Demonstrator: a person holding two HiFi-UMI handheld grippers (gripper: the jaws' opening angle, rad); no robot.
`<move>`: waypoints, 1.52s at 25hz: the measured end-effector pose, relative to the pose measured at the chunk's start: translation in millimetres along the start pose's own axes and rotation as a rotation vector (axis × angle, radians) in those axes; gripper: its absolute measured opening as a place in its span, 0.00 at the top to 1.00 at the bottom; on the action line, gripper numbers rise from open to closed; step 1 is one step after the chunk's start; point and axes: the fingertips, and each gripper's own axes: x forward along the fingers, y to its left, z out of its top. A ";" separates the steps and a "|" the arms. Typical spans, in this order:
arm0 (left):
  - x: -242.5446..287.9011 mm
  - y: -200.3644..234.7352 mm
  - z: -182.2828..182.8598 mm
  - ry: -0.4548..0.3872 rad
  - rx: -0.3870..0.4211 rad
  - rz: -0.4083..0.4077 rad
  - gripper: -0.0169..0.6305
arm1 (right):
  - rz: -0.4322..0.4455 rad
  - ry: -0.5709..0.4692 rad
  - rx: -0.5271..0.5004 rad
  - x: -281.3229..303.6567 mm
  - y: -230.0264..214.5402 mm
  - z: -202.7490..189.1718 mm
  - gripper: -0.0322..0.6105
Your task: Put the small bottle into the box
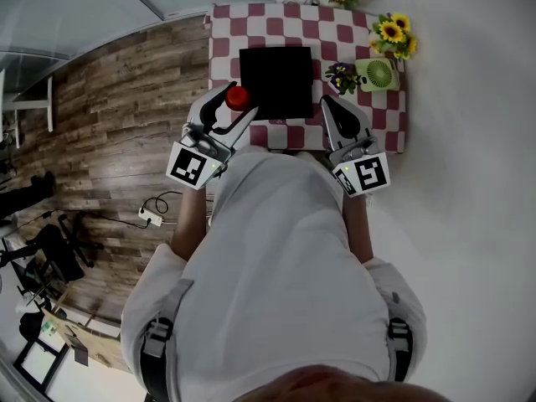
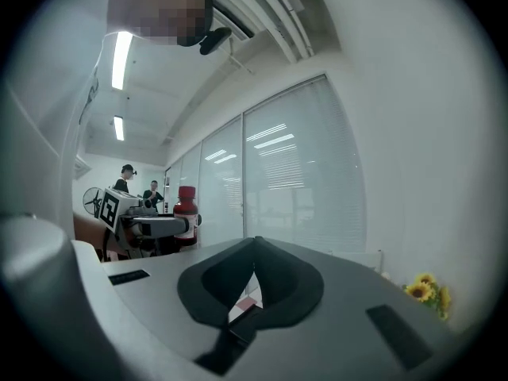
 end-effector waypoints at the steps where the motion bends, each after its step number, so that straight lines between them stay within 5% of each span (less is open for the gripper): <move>1: 0.8 1.0 0.7 0.001 0.000 0.007 0.63 | 0.008 -0.005 -0.016 3.3 0.3 3.5 0.95; 9: 14.6 5.7 -1.0 0.030 0.023 0.028 0.63 | 0.039 -0.009 -0.043 14.9 -5.5 11.2 0.95; 16: 25.8 18.0 -26.6 0.144 0.040 0.046 0.63 | 0.045 0.005 -0.030 17.3 -14.7 8.5 0.95; 26: 43.0 34.3 -121.0 0.444 0.099 0.018 0.63 | -0.015 0.004 -0.023 11.2 -23.8 8.0 0.95; 38: 58.5 35.0 -238.3 0.686 0.136 -0.073 0.63 | -0.123 0.011 0.009 -9.4 -46.5 3.4 0.95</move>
